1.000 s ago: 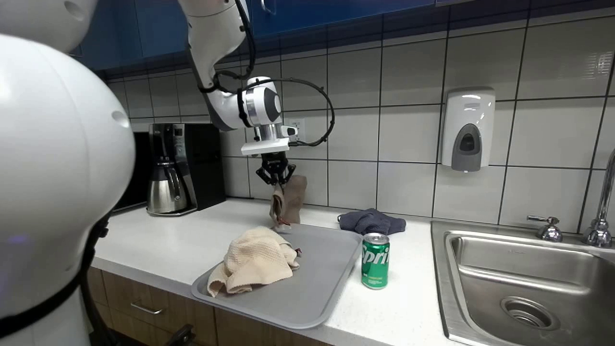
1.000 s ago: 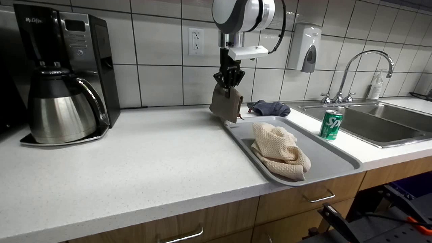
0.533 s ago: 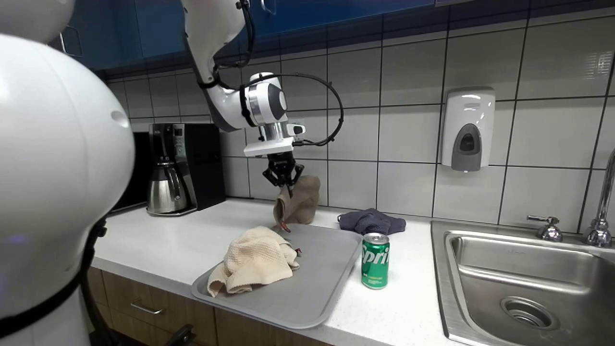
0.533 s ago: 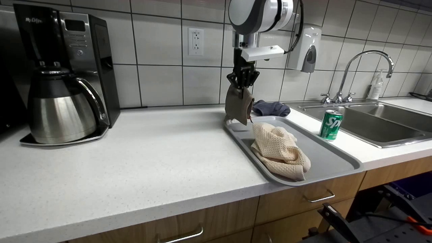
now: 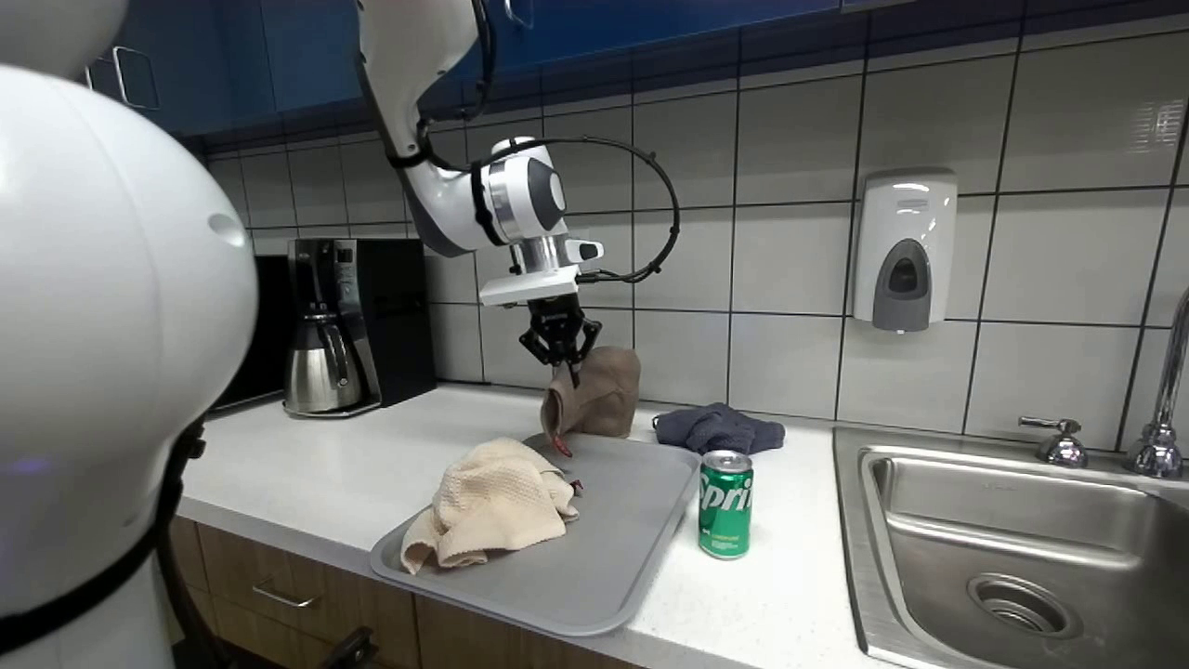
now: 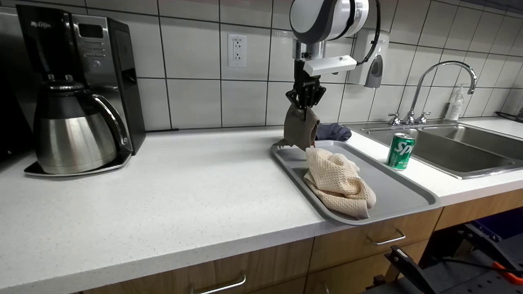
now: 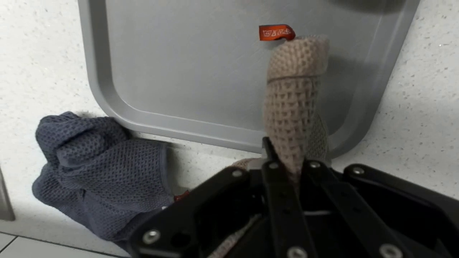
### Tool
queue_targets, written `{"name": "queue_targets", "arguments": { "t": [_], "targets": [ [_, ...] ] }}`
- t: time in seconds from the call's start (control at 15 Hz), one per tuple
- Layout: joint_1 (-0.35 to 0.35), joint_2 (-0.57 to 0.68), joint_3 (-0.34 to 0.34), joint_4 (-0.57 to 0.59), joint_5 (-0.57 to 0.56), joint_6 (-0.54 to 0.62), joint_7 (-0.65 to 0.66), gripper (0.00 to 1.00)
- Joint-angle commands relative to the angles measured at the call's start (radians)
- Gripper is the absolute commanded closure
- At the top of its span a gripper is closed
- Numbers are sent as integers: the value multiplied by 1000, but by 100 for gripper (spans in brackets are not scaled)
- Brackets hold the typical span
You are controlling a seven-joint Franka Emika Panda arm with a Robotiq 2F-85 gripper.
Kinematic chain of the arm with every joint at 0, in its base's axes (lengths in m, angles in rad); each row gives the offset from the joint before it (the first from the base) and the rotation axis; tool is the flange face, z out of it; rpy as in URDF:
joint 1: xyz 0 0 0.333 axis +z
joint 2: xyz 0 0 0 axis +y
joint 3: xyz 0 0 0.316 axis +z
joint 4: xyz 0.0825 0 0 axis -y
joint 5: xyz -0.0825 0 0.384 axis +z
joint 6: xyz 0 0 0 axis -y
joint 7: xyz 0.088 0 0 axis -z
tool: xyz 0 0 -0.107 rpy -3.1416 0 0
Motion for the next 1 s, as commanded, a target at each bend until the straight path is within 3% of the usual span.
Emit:
{"name": "queue_targets", "arguments": {
  "t": [0.0,0.93],
  "targets": [
    [-22,-46,20,-51,3,-8,1,98],
    [-33,-99,57,-138,113,-97,-20,98]
  ]
}}
